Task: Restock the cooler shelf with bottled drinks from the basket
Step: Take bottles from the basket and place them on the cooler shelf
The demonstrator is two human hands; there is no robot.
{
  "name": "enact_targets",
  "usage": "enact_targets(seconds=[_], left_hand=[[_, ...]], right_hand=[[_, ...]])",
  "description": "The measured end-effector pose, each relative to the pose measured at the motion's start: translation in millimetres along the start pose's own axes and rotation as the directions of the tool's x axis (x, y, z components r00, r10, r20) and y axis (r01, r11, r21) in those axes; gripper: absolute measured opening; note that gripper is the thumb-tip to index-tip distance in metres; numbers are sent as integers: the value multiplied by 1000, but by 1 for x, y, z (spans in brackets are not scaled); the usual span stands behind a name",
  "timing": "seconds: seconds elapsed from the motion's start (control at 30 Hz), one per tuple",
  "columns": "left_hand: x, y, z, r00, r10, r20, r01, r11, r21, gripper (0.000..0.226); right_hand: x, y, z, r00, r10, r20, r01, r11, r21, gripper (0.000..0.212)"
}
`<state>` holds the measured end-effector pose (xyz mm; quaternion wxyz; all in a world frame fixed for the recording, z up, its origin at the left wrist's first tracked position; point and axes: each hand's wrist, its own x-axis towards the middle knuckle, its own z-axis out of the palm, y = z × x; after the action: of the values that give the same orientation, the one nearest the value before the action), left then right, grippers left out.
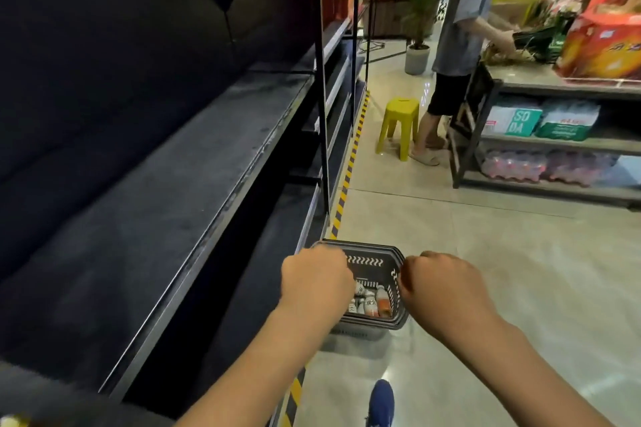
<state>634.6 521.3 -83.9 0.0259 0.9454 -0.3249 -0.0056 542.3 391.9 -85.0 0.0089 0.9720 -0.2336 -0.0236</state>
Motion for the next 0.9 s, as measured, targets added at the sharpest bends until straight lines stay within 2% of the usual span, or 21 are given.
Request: enact_targets(seconds=[0.17, 0.37, 0.57, 0.7, 0.9], left_hand=[[120, 12, 53, 986, -67, 156, 72, 997, -25, 24], [218, 13, 135, 914, -120, 388, 133, 991, -5, 24], [275, 16, 242, 811, -35, 584, -8, 997, 72, 26], [311, 13, 328, 748, 39, 663, -148, 983, 110, 27], [356, -6, 477, 648, 81, 758, -220, 972, 85, 24]], right_hand=[[113, 38, 44, 983, 17, 182, -38, 993, 114, 33], [213, 77, 117, 931, 42, 363, -105, 982, 156, 31], [270, 93, 215, 845, 86, 527, -201, 966, 164, 27], [306, 92, 296, 793, 53, 608, -180, 972, 150, 24], [366, 92, 444, 699, 18, 715, -146, 982, 119, 22]])
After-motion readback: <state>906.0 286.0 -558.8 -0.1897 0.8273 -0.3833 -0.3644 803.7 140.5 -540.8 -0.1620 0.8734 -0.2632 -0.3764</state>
